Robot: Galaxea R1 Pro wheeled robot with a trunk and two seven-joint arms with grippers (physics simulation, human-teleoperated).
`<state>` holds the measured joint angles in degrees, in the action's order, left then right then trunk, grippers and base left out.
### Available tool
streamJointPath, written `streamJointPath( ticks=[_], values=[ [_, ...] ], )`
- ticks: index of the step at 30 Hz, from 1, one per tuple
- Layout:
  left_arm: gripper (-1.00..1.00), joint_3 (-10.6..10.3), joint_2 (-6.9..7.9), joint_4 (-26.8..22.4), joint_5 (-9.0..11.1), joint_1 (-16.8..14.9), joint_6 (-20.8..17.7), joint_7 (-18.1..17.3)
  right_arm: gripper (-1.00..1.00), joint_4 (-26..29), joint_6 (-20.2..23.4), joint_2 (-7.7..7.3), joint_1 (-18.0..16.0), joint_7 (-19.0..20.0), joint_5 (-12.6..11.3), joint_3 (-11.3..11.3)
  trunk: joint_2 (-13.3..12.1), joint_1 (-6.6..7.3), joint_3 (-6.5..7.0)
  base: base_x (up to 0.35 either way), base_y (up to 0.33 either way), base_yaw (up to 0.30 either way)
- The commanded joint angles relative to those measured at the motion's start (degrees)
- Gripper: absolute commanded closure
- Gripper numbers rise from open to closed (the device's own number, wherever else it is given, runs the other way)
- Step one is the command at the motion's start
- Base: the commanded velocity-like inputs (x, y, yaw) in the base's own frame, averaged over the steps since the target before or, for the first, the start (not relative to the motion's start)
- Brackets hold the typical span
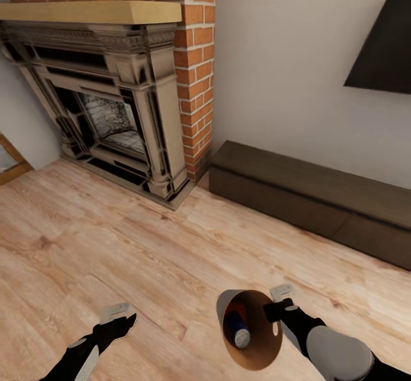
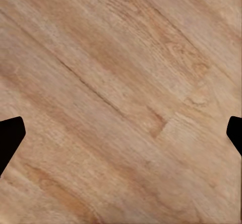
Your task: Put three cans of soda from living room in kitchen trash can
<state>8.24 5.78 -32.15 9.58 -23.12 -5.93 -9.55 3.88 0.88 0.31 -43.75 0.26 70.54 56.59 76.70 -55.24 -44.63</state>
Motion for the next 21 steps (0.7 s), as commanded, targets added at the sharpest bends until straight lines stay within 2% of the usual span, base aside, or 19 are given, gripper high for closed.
streamJointPath(
  ticks=[1,4,8,16,21],
  values=[
    [-1.00,0.06,-0.01,-0.18,0.41,0.02,0.05,-0.13,1.00,0.00,-0.04,-0.02,-0.04,0.80,-0.15,-0.09,0.00,0.00,0.00,0.246,0.123,0.259],
    [-1.00,0.25,0.01,-0.63,1.51,0.06,0.24,-0.79,1.00,0.17,-0.60,-0.15,-0.20,2.60,-0.14,-0.88,0.00,0.00,0.04,0.243,0.123,0.258],
    [-1.00,0.37,-0.02,-0.70,1.95,0.15,1.11,-1.65,1.00,0.23,-1.45,-0.20,-0.26,4.71,-0.14,-1.21,0.00,0.00,0.13,0.239,0.122,0.256],
    [-1.00,1.99,0.00,-0.79,2.09,0.17,2.28,-2.02,1.00,0.25,-1.73,-0.33,-0.18,5.56,-0.14,-1.63,0.00,0.00,0.33,0.238,0.120,0.255],
    [-1.00,2.17,0.02,-0.80,2.10,0.18,2.73,-2.07,1.00,0.25,-1.81,-0.33,-0.12,5.61,-0.14,-1.74,0.00,0.00,0.46,0.237,0.111,0.254]
  ],
)
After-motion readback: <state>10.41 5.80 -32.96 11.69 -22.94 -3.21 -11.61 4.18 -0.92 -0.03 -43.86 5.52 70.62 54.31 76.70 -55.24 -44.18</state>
